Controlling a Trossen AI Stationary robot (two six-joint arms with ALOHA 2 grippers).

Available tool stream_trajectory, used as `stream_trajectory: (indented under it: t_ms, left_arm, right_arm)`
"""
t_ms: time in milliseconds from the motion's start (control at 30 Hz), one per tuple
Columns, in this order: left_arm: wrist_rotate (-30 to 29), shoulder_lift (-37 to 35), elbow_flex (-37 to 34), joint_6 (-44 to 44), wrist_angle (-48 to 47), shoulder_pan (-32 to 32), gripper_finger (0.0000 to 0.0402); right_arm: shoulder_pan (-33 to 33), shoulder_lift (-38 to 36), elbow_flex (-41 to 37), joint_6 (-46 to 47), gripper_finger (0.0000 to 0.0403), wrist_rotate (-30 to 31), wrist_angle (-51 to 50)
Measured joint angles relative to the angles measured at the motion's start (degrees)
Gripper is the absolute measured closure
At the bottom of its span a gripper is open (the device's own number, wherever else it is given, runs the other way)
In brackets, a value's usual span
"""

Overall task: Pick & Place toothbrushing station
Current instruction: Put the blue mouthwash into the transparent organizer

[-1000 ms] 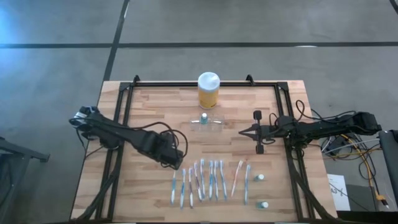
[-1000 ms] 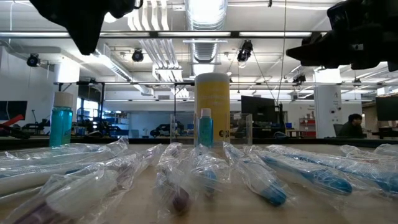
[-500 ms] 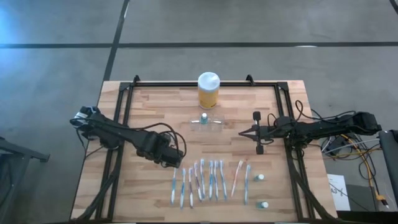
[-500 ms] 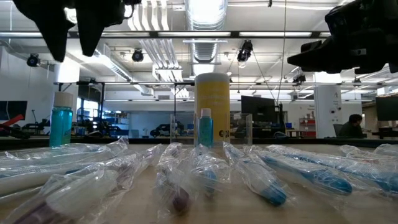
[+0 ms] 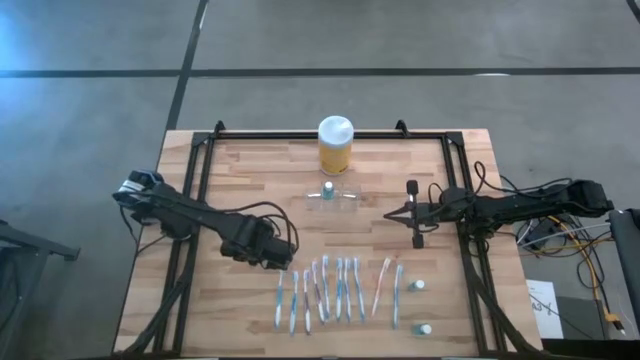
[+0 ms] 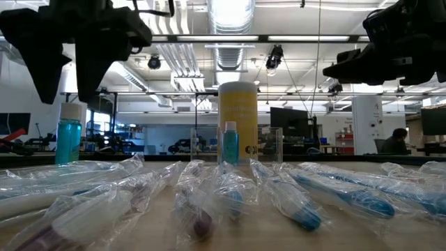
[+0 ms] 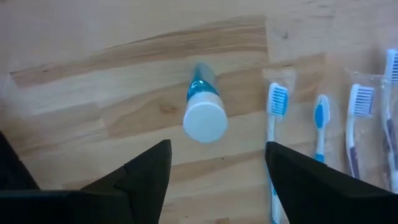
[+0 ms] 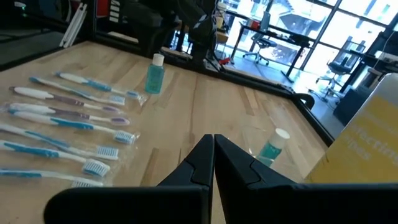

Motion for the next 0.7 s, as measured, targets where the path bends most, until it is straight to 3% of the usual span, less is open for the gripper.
stream_trajectory:
  t_ms: [700]
  left_arm:
    - [0.52,0.09,-5.22,2.57,6.22,2.34,0.0142]
  right_arm:
    - [0.00,0.02,0.98,-0.02,0.0394,0.02,-1.11]
